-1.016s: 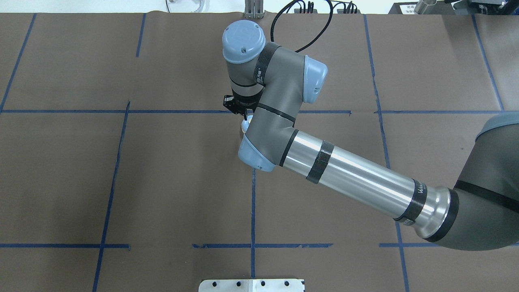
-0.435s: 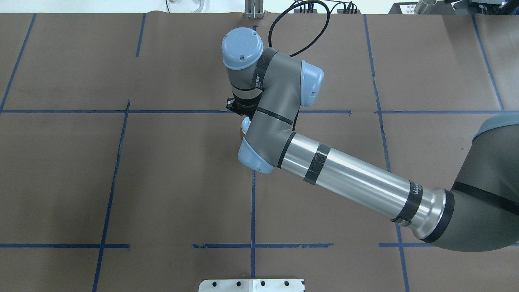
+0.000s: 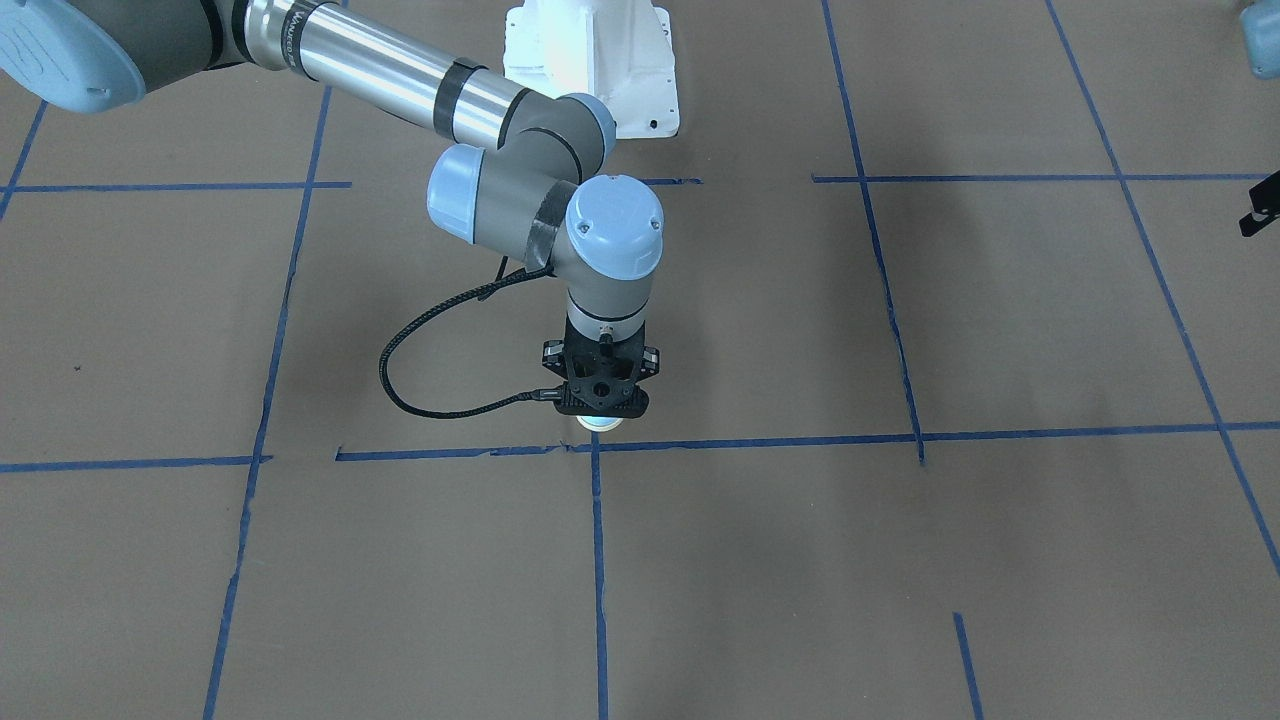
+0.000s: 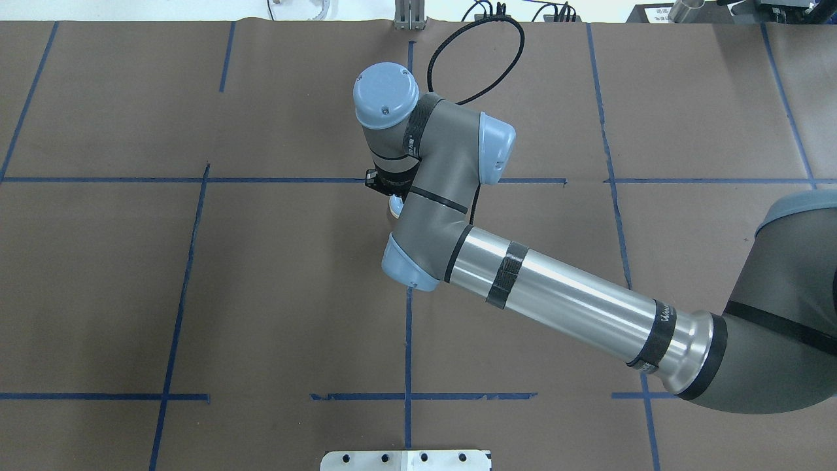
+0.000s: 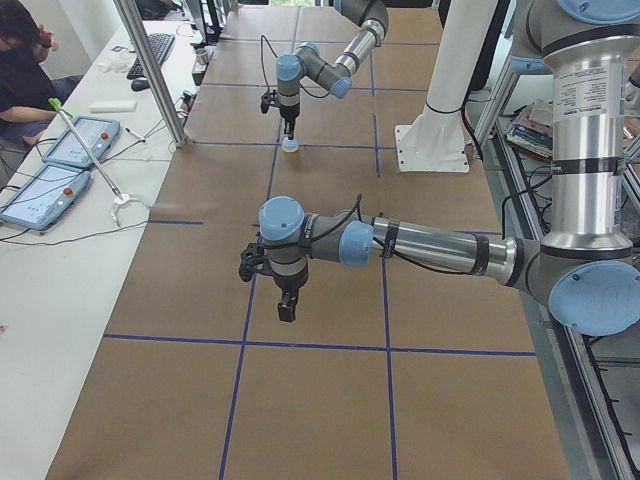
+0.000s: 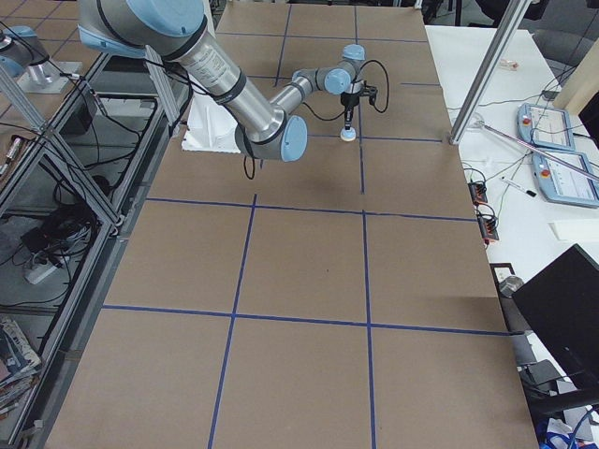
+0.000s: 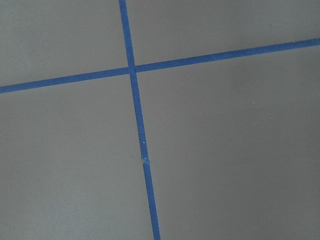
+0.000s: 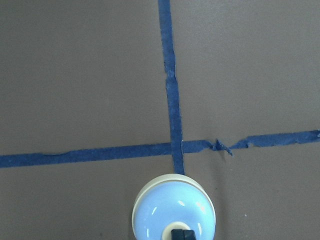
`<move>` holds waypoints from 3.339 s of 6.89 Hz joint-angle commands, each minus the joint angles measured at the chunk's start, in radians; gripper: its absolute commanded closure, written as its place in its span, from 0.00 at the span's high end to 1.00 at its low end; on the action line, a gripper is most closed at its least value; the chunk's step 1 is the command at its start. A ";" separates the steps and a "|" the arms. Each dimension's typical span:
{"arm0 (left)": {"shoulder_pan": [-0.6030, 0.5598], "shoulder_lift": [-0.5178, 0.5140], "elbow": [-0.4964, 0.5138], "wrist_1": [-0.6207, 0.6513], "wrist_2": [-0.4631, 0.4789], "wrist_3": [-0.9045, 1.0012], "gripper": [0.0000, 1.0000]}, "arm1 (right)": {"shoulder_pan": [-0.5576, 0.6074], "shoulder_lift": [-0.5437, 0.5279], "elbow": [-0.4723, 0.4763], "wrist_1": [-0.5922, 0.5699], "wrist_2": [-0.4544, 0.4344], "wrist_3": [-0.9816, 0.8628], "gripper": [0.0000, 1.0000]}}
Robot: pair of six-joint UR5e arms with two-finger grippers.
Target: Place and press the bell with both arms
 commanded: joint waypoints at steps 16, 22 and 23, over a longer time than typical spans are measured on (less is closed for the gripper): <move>-0.023 0.112 0.040 -0.003 0.015 0.006 1.00 | 0.698 -0.861 0.614 -0.261 0.349 -1.171 1.00; -0.025 0.103 0.026 -0.005 0.015 0.006 1.00 | 0.880 -1.233 0.659 -0.043 0.417 -1.206 1.00; -0.025 0.103 0.026 -0.003 0.015 0.006 1.00 | 0.880 -1.233 0.662 -0.043 0.418 -1.206 1.00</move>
